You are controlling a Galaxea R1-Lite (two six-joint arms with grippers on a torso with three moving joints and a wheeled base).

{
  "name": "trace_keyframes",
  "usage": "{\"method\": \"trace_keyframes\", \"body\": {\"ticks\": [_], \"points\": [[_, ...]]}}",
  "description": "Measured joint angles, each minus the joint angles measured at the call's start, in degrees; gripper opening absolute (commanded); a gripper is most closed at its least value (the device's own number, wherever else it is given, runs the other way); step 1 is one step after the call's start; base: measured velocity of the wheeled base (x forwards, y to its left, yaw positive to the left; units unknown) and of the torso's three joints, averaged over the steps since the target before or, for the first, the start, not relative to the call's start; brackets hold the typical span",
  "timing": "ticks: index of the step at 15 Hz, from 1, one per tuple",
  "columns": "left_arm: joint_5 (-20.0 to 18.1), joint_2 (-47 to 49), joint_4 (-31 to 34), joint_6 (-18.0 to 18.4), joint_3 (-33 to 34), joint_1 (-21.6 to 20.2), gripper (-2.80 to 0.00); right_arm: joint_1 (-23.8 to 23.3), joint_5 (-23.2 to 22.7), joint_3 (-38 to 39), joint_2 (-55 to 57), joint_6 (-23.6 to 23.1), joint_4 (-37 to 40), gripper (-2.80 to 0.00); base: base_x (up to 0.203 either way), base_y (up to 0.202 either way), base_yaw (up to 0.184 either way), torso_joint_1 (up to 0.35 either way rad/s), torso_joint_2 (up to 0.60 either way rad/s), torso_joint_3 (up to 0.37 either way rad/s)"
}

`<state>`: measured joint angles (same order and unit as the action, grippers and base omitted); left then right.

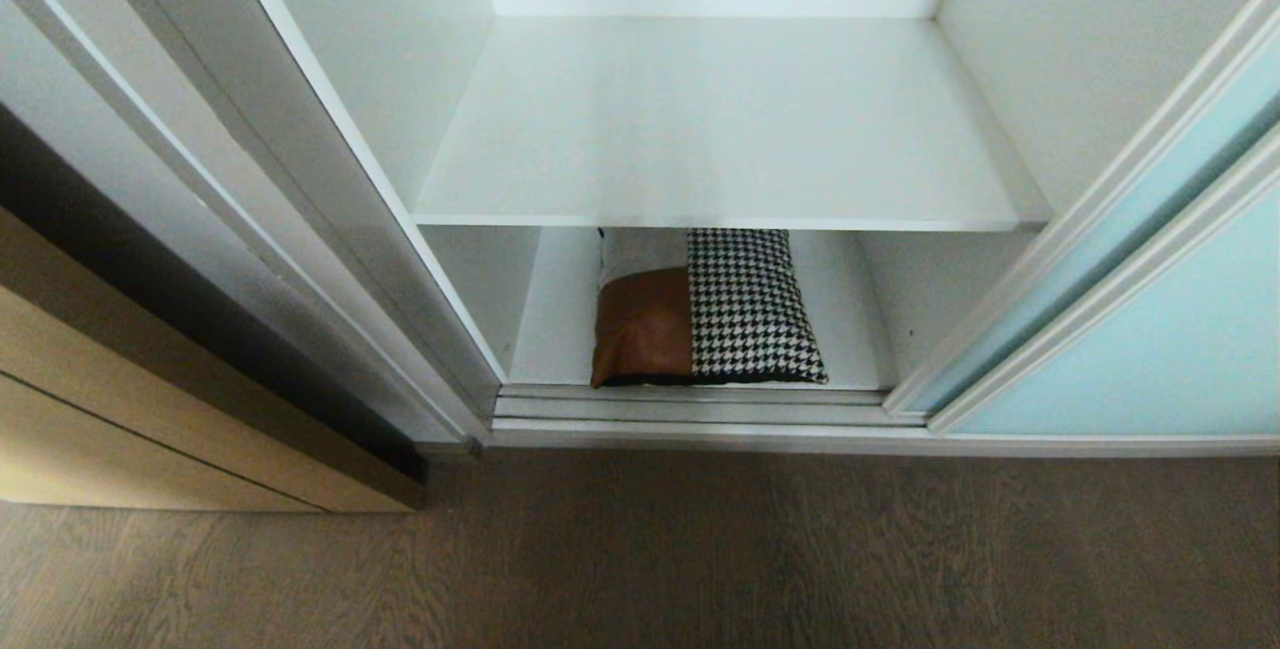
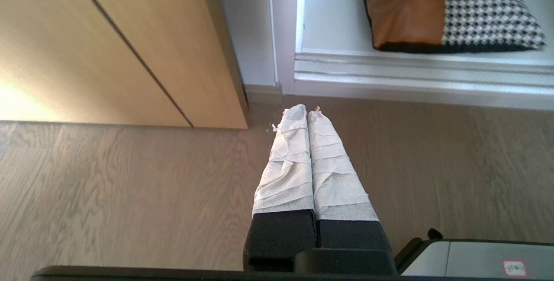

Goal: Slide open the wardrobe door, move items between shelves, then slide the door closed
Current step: Close the door

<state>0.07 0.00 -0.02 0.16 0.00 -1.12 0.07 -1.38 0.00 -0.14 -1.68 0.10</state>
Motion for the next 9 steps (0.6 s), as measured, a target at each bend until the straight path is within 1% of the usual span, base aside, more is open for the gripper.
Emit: {"method": "trace_keyframes", "body": {"ticks": [1, 6, 9], "points": [[0.0, 0.0, 0.0, 0.0, 0.0, 0.0, -2.80, 0.0, 0.0, 0.0, 0.0, 0.2, 0.0, -2.80, -0.077, 0.000, 0.008, 0.002, -0.01, 0.007], [0.0, 0.0, 0.0, 0.0, 0.0, 0.0, -2.80, 0.0, 0.1, 0.0, 0.0, 0.6, 0.0, -2.80, 0.000, 0.000, 0.000, 0.000, 0.00, 0.000], [0.0, 0.0, 0.0, 0.0, 0.0, 0.0, -2.80, 0.0, 0.0, 0.0, 0.0, -3.2, 0.1, -2.80, 0.000, 0.000, 0.000, 0.000, 0.00, 0.000]]}}
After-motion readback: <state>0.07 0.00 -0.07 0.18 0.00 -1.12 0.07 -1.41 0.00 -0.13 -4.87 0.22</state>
